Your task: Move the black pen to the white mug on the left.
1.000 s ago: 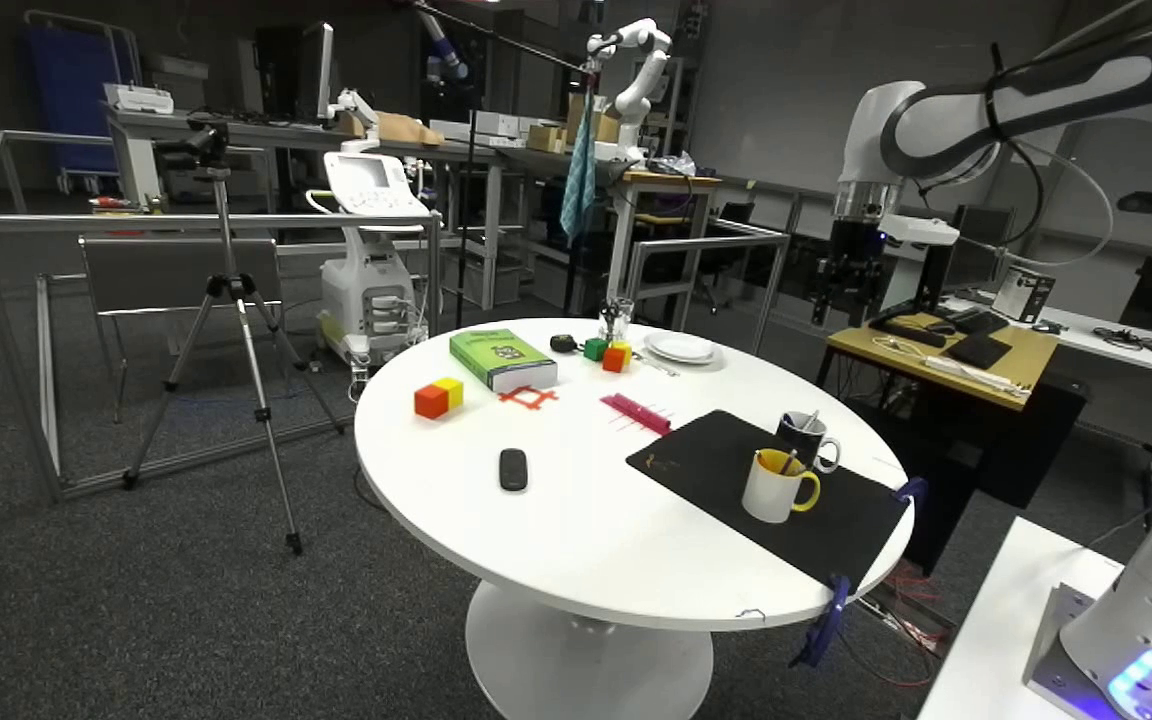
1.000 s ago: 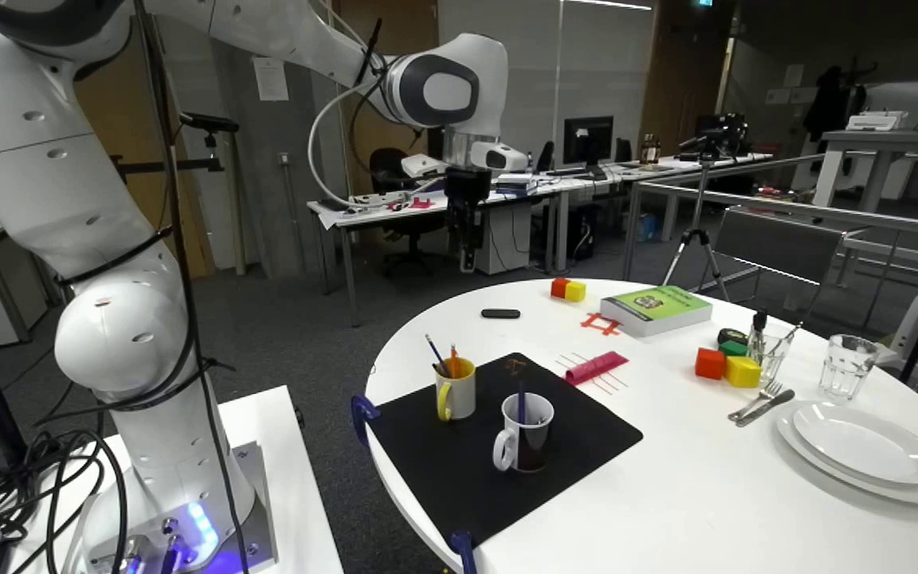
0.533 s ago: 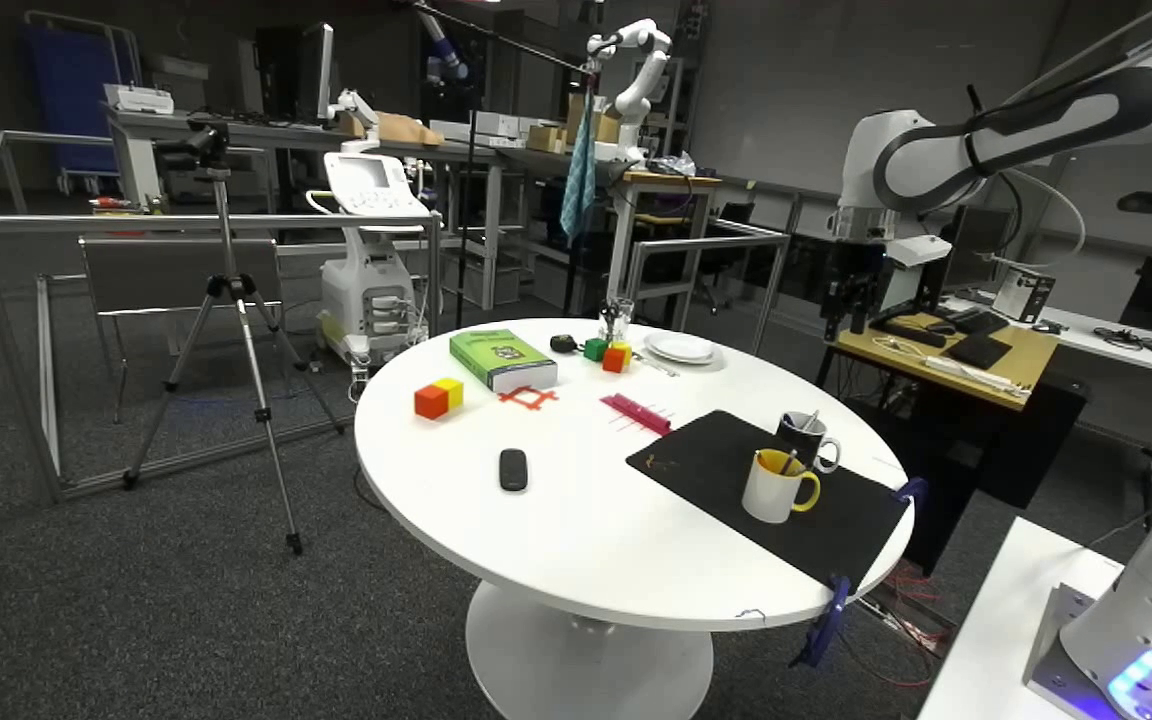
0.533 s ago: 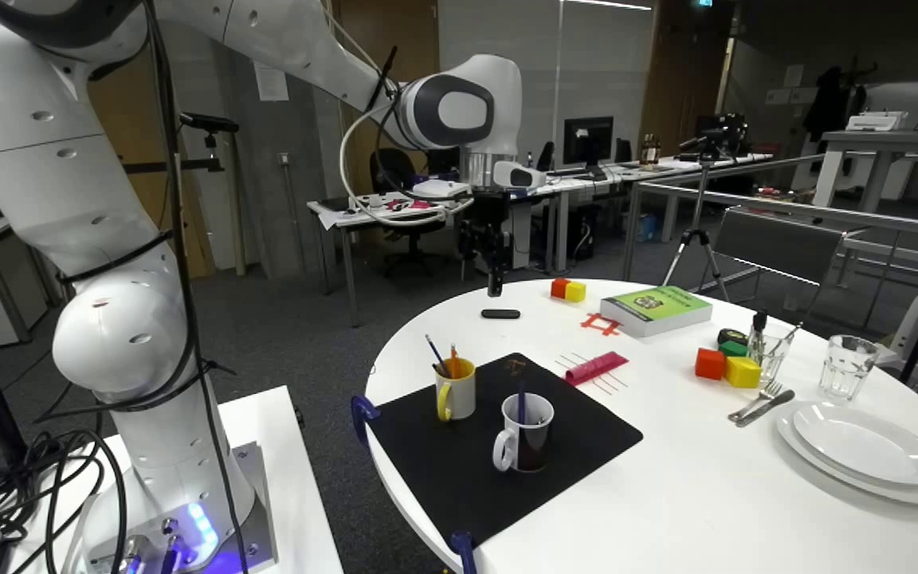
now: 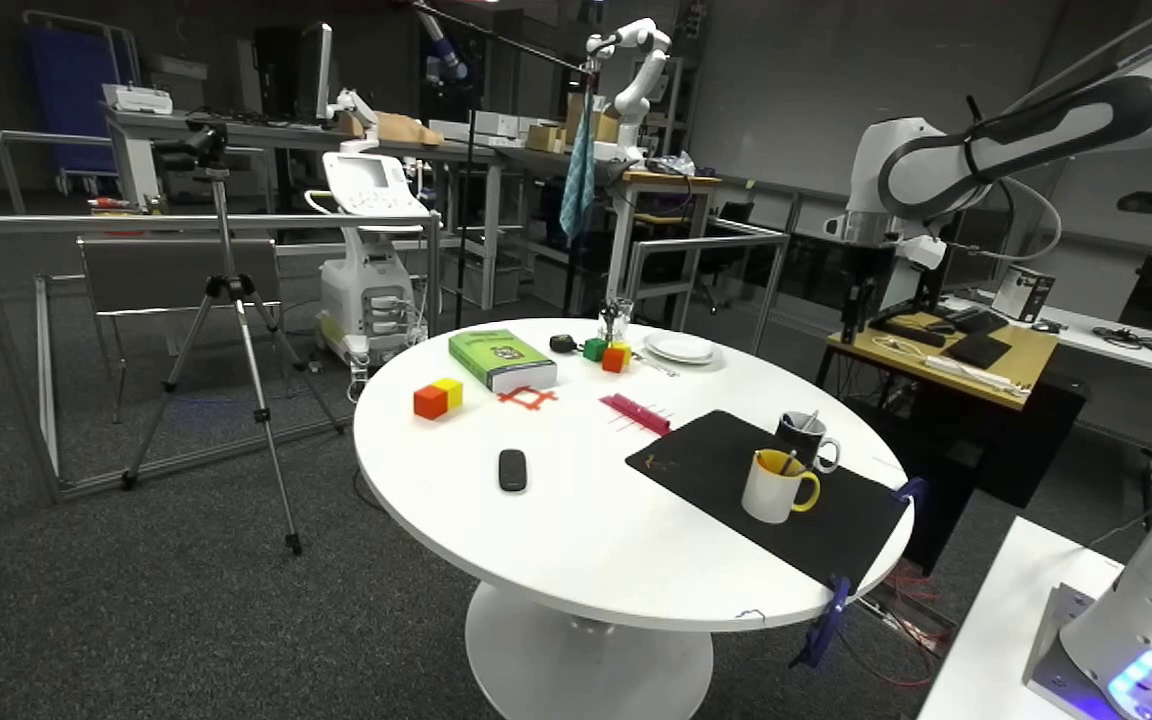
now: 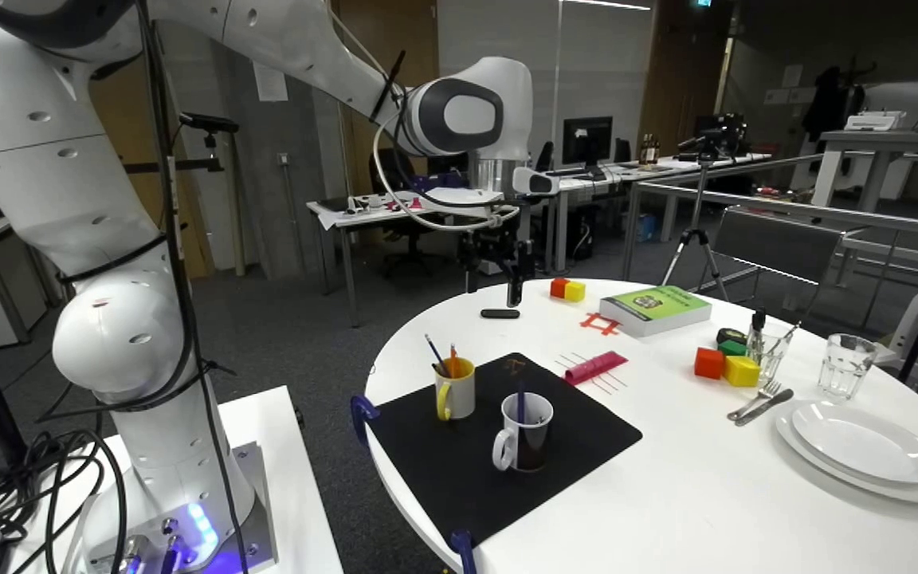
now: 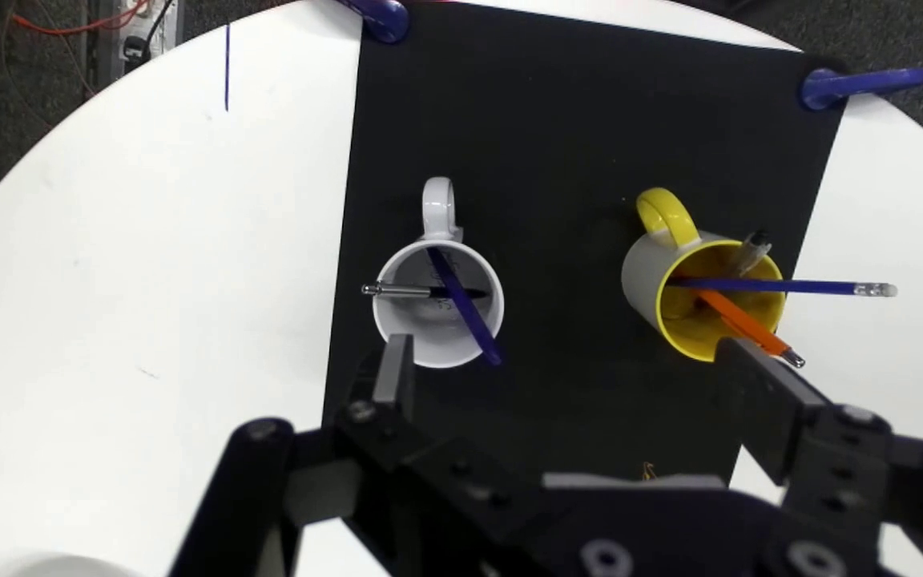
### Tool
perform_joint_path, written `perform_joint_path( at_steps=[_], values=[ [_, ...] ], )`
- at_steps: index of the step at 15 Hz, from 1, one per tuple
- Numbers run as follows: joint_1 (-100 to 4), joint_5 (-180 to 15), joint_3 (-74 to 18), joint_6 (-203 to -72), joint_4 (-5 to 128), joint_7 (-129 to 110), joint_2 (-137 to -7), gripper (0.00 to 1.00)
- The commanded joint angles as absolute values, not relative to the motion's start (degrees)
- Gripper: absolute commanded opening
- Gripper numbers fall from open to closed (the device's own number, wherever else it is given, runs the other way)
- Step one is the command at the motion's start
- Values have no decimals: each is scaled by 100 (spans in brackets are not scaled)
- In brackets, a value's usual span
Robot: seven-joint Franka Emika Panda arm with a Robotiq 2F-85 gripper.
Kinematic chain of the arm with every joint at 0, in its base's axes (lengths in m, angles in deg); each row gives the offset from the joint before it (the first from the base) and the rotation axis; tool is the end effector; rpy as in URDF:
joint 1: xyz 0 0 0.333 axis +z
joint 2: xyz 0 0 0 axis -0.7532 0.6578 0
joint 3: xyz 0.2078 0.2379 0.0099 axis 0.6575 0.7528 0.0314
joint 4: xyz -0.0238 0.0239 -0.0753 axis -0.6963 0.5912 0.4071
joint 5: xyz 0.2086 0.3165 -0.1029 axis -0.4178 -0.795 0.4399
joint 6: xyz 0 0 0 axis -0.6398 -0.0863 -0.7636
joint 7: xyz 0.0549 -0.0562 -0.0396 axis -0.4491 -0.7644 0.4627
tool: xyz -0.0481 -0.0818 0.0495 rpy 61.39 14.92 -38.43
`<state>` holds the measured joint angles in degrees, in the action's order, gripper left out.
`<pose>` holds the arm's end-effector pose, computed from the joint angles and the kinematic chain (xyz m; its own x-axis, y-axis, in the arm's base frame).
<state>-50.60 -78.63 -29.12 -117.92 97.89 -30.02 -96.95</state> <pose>0.4821 -0.0652 0.4239 0.9707 0.2154 -0.1069 0.2224 -0.9732 0.0580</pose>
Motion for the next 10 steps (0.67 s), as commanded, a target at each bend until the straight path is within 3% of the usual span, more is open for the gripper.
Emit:
perform_joint_path(
  at_steps=[1,10],
  values=[
    [-5089,-7868,-2880,-11780,9780,-3005,-9688,100],
    [-4881,-7421,-2656,-12658,10027,-3710,-9729,100]
  ],
)
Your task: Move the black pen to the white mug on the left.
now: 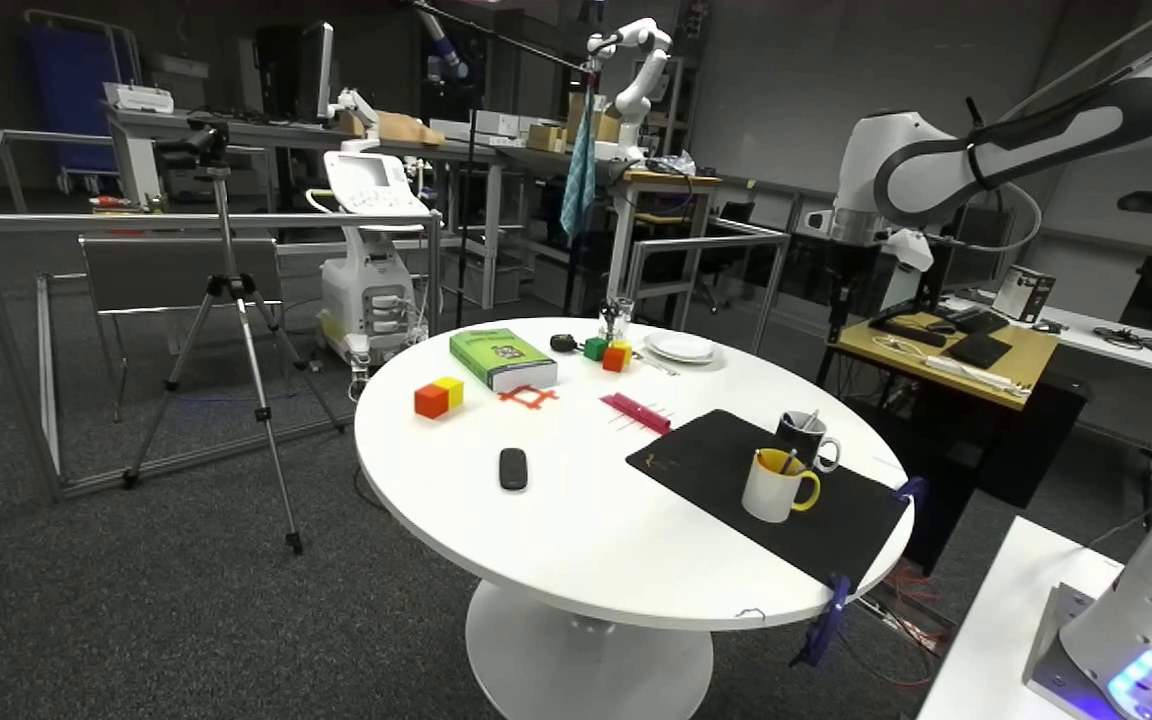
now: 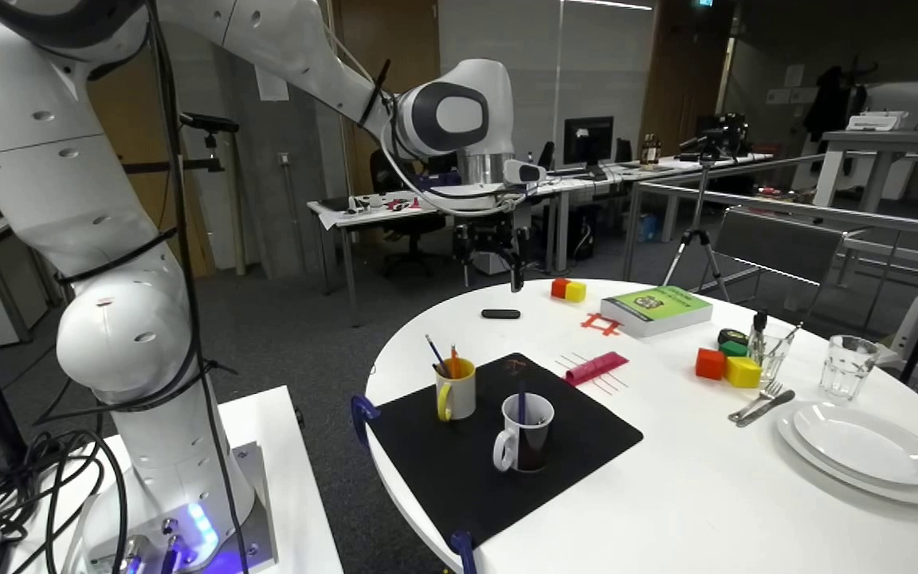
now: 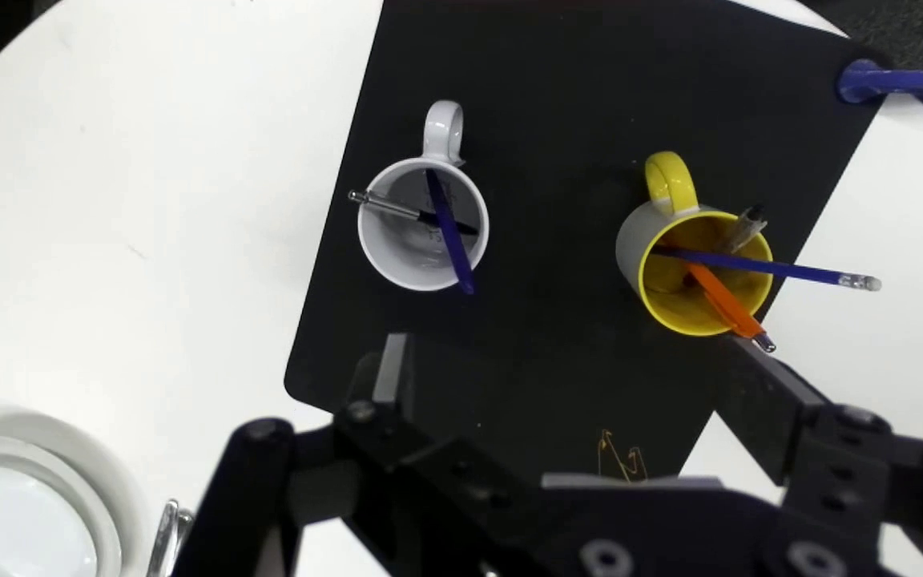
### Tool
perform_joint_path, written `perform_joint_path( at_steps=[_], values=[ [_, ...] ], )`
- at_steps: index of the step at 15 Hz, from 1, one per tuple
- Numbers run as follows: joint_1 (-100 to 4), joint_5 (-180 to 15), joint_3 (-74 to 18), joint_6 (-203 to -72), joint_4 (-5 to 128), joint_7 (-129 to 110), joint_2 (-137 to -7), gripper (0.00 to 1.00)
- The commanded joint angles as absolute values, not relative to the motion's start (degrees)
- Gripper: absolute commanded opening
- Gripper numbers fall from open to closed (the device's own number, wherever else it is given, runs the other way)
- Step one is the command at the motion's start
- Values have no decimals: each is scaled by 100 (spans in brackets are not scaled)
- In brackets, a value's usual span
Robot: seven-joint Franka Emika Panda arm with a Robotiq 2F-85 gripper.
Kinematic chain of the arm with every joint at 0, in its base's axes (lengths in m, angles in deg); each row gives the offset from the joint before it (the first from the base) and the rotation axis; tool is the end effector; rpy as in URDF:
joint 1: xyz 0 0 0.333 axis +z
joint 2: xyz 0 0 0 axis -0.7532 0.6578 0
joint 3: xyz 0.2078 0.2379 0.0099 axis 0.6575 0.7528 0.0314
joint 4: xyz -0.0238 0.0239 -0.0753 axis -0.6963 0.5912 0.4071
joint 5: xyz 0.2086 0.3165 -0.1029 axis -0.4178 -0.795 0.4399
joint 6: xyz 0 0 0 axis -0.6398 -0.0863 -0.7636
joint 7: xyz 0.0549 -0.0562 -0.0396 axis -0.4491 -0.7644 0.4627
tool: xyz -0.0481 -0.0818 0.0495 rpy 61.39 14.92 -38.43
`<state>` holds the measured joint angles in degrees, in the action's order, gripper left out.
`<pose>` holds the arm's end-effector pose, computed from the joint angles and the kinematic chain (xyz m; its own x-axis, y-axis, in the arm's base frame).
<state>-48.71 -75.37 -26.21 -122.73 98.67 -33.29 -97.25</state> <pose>0.4916 -0.0260 0.4278 0.9230 0.3800 -0.0610 0.3848 -0.9140 0.1284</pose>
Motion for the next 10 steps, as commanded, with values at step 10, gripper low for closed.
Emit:
perform_joint_path(
  at_steps=[10],
  values=[
    [-5075,-8284,-3065,-14083,10195,-5470,-9055,100]
  ],
)
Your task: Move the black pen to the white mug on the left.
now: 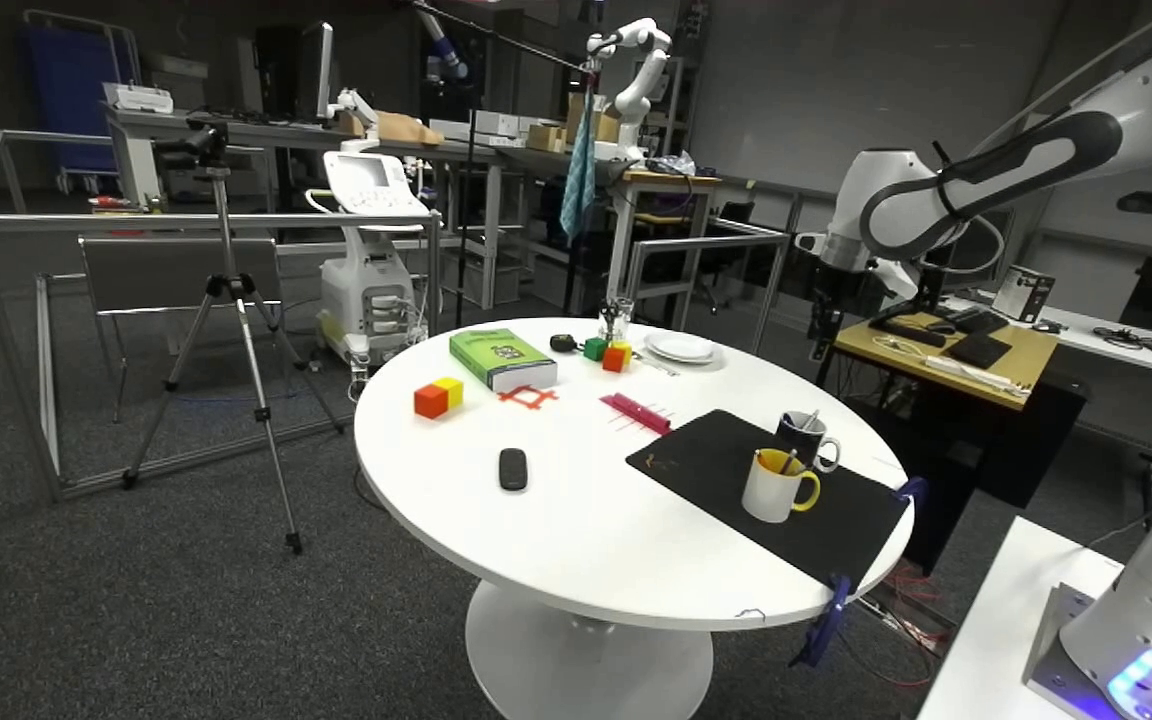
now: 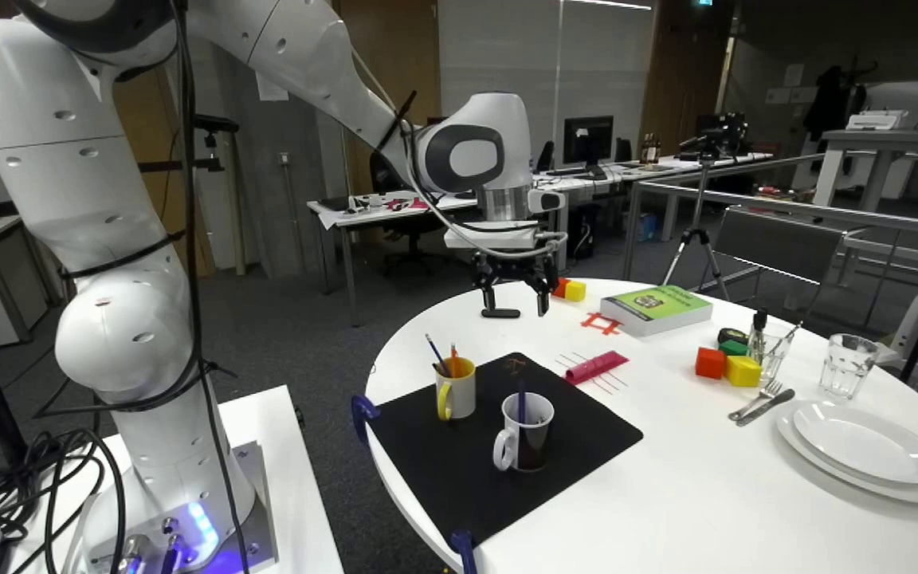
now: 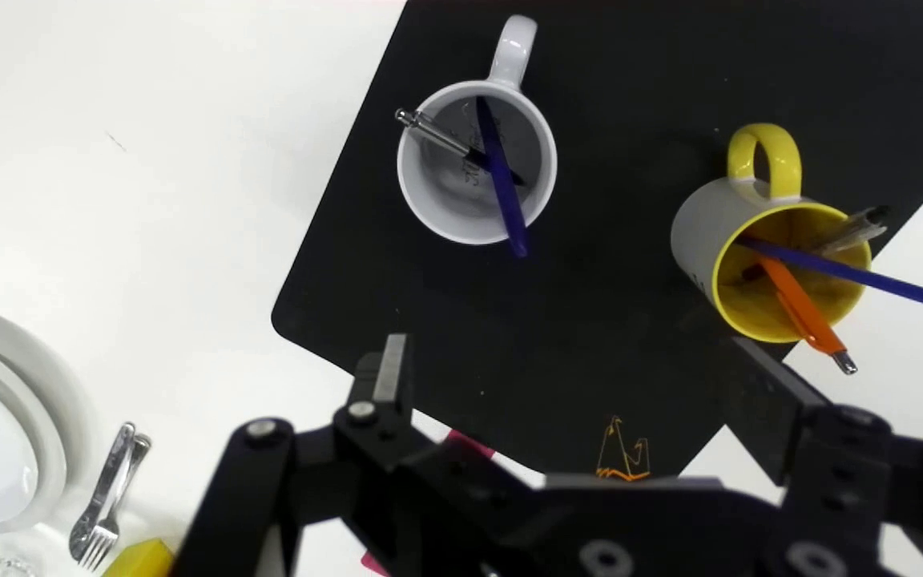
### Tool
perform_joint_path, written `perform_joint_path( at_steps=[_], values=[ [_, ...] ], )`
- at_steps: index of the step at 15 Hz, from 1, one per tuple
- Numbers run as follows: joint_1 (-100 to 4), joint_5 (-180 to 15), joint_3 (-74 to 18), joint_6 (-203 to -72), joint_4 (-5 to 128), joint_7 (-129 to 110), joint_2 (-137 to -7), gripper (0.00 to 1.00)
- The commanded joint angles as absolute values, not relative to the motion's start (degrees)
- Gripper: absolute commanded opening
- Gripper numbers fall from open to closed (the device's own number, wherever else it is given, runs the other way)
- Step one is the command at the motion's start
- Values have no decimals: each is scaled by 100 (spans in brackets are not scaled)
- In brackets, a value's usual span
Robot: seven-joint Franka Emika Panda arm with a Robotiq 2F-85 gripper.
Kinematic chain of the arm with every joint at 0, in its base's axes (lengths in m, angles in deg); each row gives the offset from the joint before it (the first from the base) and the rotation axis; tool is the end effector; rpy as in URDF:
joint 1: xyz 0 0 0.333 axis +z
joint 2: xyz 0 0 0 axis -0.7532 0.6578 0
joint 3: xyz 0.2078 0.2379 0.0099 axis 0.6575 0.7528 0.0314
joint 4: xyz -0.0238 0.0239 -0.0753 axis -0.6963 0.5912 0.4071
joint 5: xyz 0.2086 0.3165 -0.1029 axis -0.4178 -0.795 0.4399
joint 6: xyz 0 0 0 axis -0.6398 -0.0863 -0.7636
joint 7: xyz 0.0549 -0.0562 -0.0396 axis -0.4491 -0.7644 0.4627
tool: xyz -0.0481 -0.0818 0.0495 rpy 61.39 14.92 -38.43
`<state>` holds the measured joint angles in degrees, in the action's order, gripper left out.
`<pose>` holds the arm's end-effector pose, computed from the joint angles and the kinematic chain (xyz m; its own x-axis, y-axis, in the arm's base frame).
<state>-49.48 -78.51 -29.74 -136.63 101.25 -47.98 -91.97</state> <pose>0.5089 -0.0585 0.3828 0.8429 0.5373 0.0292 0.5305 -0.8388 0.1229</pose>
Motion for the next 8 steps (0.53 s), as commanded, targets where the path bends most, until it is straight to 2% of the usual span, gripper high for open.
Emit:
perform_joint_path(
  at_steps=[1,8],
  values=[
    [-5122,-8532,-3097,-14154,10185,-5772,-8956,100],
    [-5521,-9275,-3122,-13887,10095,-7795,-8519,100]
  ],
)
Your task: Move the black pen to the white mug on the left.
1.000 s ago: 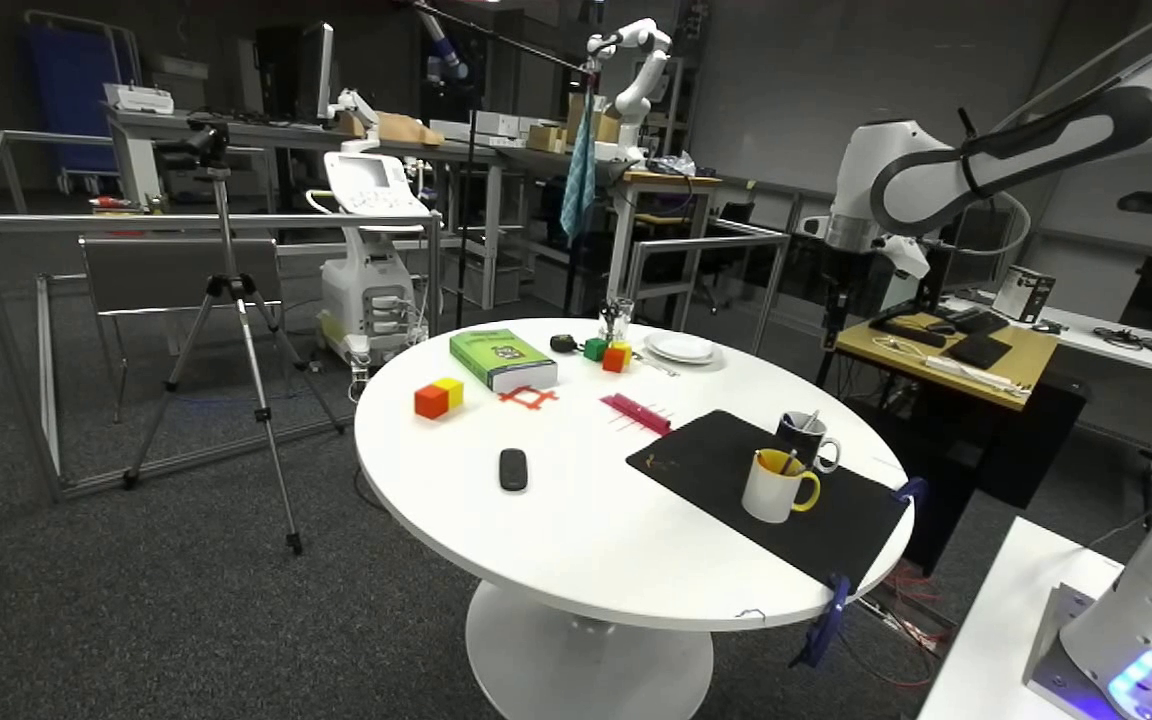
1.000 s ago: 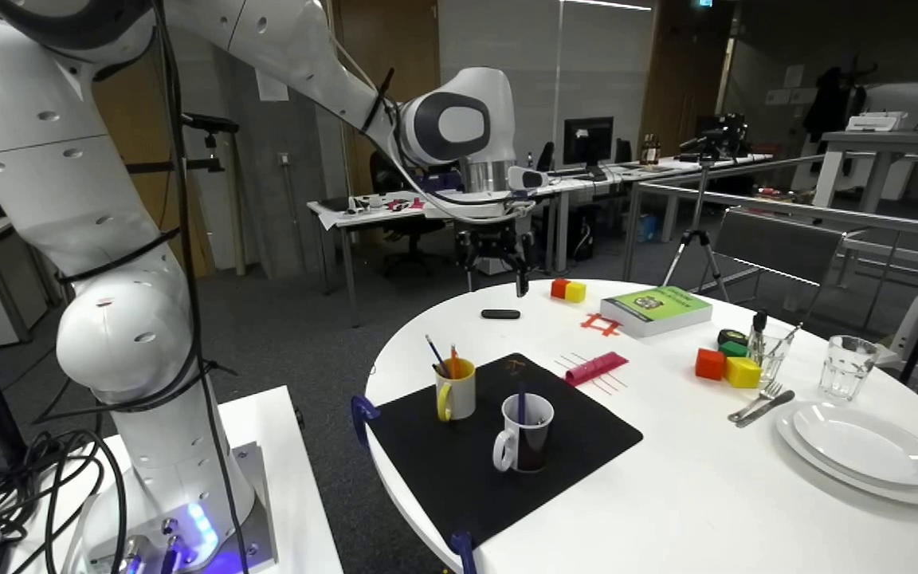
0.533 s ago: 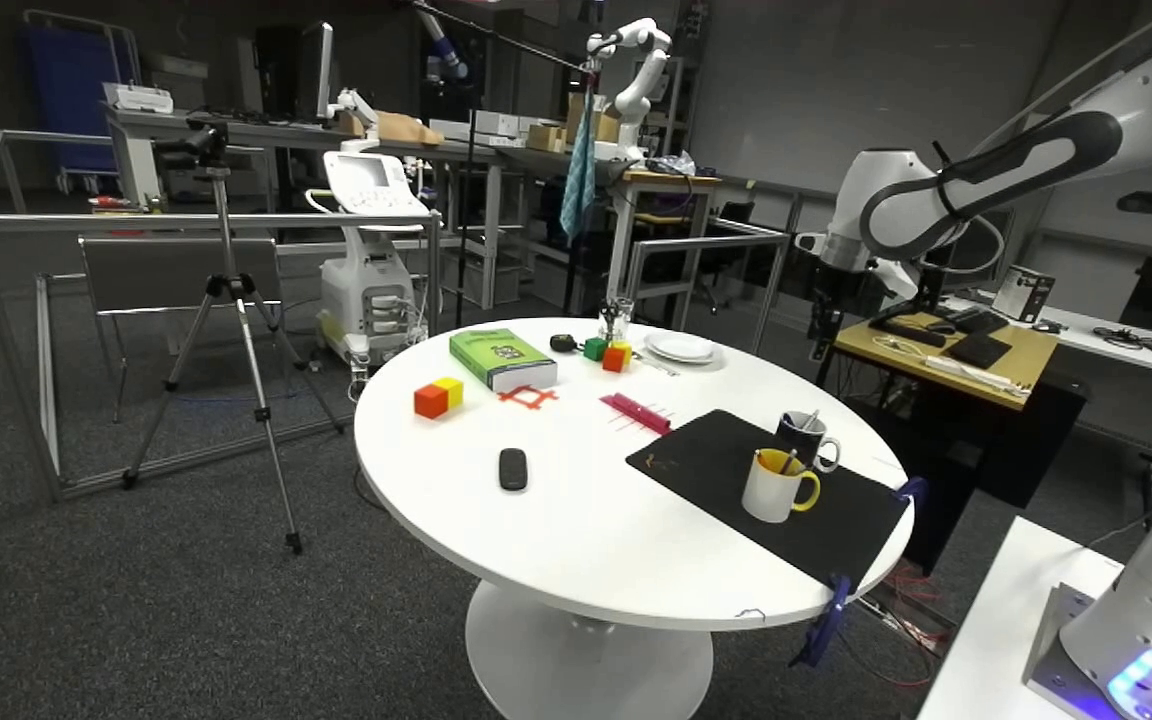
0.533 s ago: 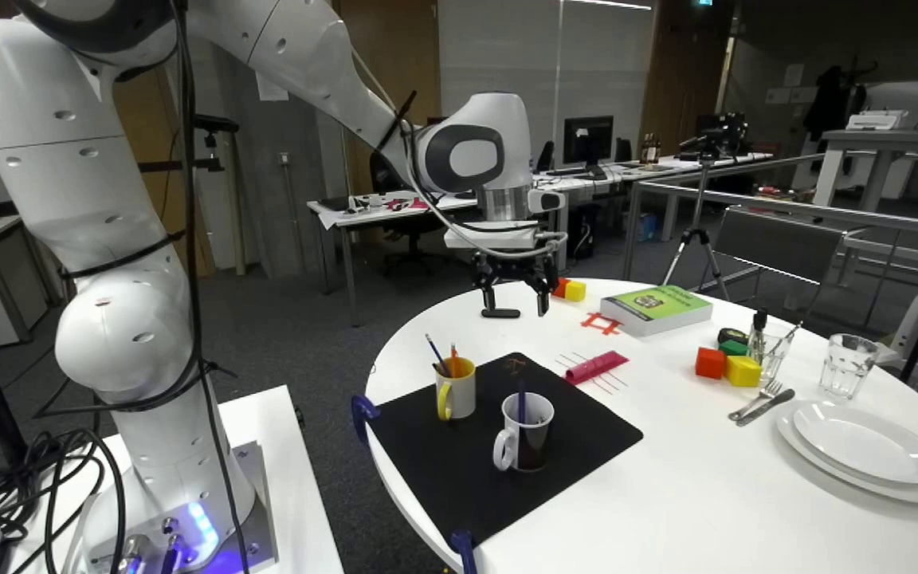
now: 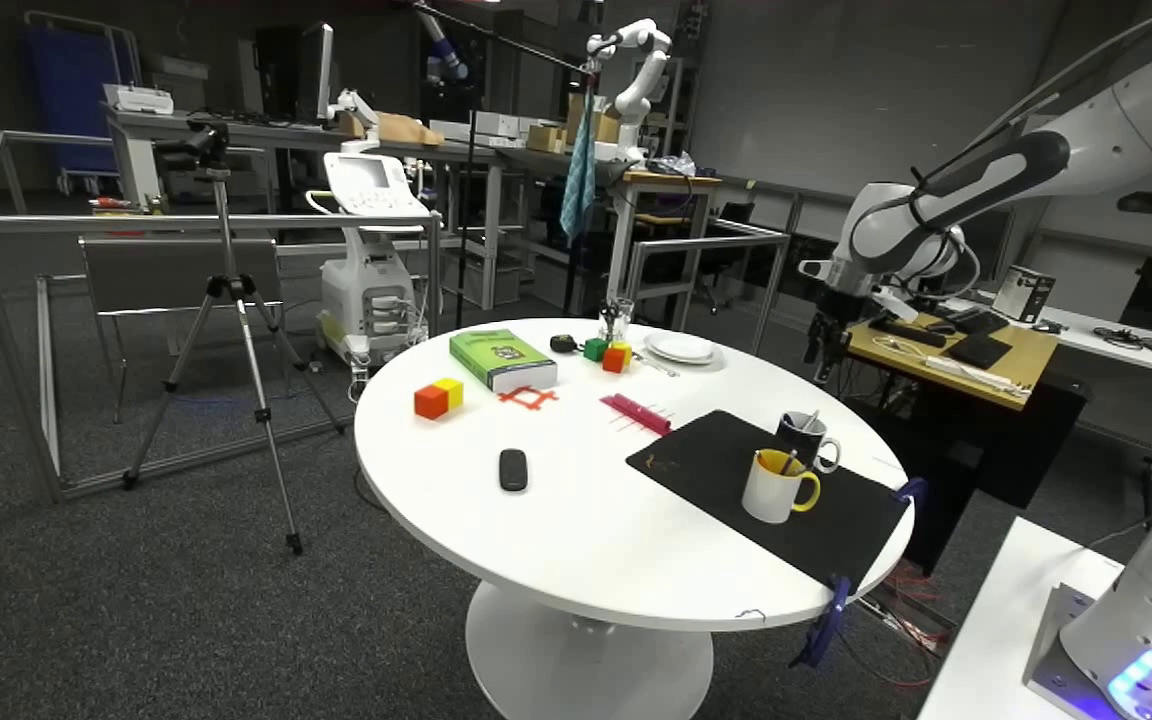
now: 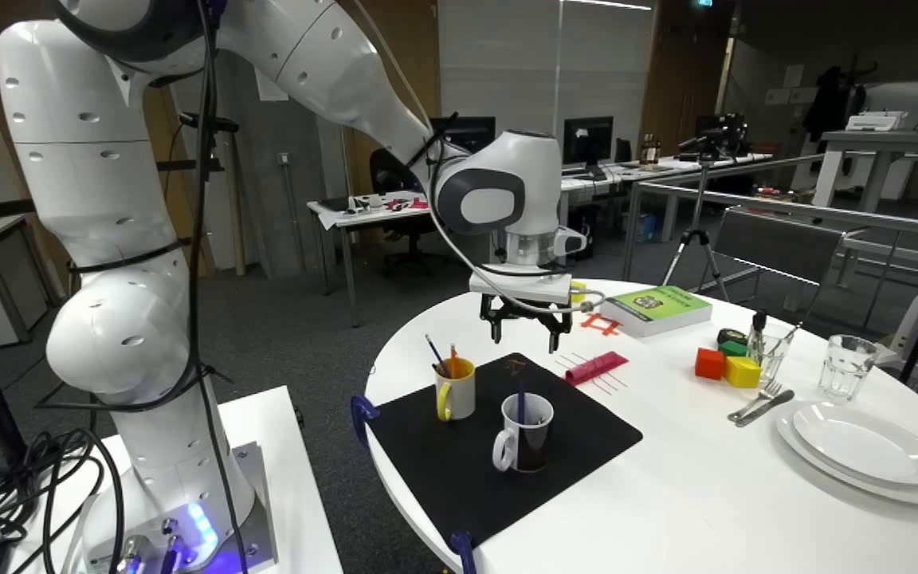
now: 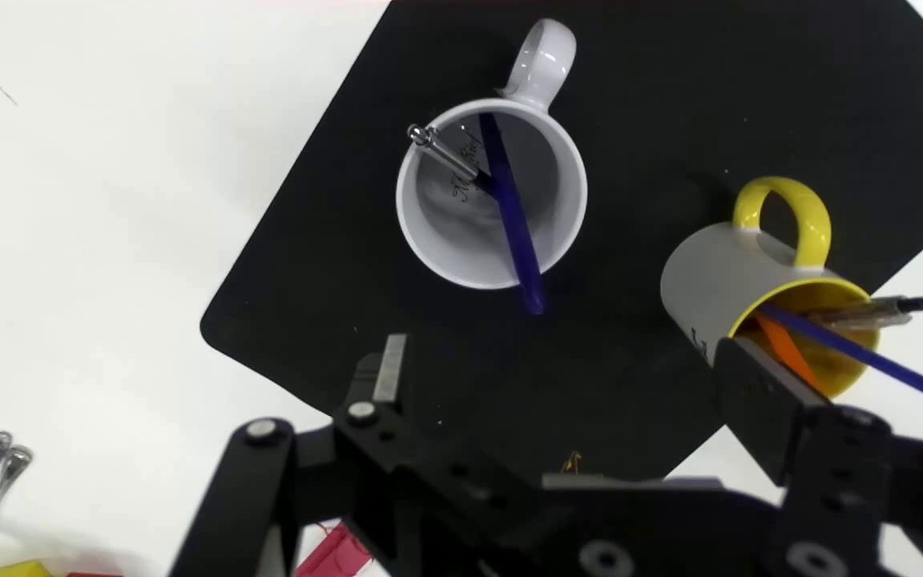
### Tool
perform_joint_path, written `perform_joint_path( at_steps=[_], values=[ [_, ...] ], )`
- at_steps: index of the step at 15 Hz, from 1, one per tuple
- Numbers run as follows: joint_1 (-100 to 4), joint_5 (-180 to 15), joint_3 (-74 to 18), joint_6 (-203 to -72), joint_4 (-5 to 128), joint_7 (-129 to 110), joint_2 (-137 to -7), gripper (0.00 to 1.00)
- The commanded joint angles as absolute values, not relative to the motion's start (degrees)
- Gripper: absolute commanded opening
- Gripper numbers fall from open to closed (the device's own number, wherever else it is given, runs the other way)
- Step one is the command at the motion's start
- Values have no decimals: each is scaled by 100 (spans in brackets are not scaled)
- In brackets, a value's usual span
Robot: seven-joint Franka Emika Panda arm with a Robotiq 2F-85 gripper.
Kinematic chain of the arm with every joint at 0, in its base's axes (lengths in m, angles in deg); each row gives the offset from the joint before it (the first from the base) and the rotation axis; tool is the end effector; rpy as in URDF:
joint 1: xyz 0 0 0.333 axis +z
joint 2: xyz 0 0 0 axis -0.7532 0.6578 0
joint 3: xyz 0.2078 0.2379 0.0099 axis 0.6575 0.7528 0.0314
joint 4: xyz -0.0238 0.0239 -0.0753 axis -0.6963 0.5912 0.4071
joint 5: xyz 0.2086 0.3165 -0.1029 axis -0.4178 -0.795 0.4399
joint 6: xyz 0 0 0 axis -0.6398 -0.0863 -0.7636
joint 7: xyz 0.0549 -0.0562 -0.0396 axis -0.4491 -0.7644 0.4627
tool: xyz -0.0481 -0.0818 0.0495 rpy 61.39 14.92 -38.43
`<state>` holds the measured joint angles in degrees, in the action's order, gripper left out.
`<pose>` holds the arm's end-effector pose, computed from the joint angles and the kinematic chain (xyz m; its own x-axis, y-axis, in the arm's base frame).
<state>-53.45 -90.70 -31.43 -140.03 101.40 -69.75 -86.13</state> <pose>0.5088 -0.1071 0.3349 0.7611 0.6436 0.0811 0.6453 -0.7639 0.0058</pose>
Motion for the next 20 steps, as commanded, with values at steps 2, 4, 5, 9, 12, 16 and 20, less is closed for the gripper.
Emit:
perform_joint_path(
  at_steps=[2,4,5,9,12,16,20],
  values=[
    [-5610,-9293,-3122,-13848,10060,-8021,-8434,100],
    [-5582,-9130,-3077,-13975,10135,-7678,-8442,100],
    [-5582,-9129,-3072,-13976,10134,-7674,-8429,100],
    [-5549,-9071,-3037,-14112,10195,-7641,-8491,100],
    [-5501,-9025,-2949,-14391,10328,-7962,-8485,100],
    [-5491,-9106,-2819,-14664,10400,-8297,-8255,100],
    [-5520,-9019,-2750,-15192,10463,-8093,-7963,100]
  ],
)
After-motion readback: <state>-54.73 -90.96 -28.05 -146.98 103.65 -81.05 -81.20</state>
